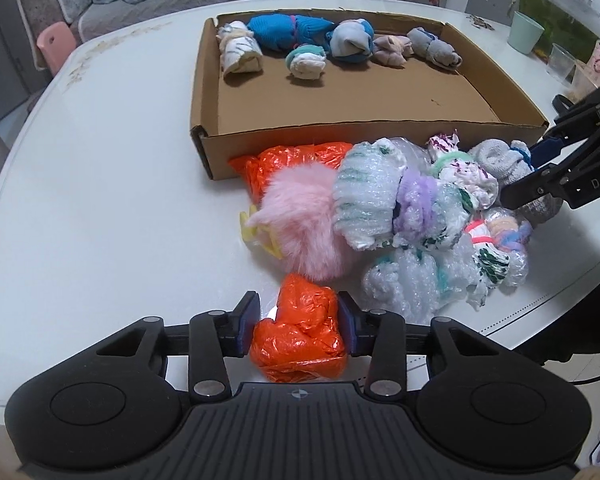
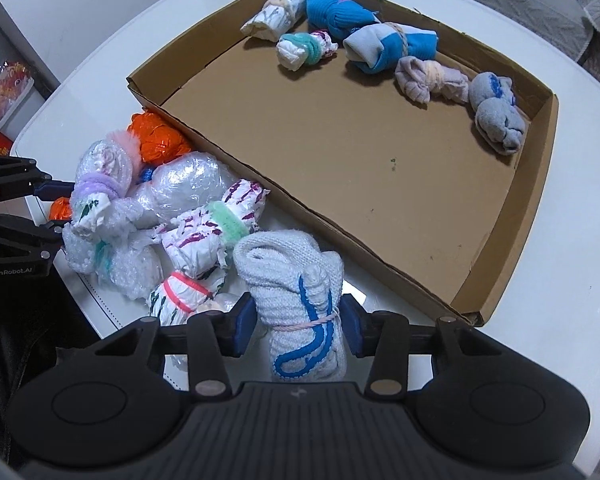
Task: Organize objects
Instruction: 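Grasp the orange bag with left tool while right tool grasps white-blue sock, then lower orange bag and white-blue sock into the tray and open both tools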
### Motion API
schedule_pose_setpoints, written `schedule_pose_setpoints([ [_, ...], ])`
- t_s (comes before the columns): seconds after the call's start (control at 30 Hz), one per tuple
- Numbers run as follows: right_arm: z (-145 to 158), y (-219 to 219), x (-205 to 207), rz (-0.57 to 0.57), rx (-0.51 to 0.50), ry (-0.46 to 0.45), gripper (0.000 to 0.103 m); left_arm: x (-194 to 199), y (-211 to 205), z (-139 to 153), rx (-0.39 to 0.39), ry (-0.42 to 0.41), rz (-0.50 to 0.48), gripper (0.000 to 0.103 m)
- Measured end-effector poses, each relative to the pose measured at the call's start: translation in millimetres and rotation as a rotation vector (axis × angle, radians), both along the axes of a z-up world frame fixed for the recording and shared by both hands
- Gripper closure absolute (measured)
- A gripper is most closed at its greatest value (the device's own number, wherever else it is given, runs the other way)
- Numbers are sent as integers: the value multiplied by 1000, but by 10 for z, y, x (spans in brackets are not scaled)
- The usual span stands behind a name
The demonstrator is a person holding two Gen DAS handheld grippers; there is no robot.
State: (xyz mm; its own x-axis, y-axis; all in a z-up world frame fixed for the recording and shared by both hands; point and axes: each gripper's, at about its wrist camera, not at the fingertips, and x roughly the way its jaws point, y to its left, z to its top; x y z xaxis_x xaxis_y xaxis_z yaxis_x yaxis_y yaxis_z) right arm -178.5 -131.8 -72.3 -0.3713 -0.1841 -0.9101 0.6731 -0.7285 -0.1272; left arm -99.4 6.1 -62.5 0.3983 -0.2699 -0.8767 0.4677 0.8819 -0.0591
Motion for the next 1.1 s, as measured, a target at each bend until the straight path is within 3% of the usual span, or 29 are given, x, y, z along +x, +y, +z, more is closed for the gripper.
schedule_pose_setpoints([
  [0.13,22,42,-4,-2,-8,-1,63,19,107,28,-28,11,45,56],
  [0.43,41,100,0,-9,-11,0,63,54,150,54,-3,-7,58,56],
  [0.8,371,320,22,-11,-71,16,63,245,469,506,-3,-84,91,56],
  [1.1,718,165,-45,54,-185,79,63,575,120,825,-16,-163,-14,56],
])
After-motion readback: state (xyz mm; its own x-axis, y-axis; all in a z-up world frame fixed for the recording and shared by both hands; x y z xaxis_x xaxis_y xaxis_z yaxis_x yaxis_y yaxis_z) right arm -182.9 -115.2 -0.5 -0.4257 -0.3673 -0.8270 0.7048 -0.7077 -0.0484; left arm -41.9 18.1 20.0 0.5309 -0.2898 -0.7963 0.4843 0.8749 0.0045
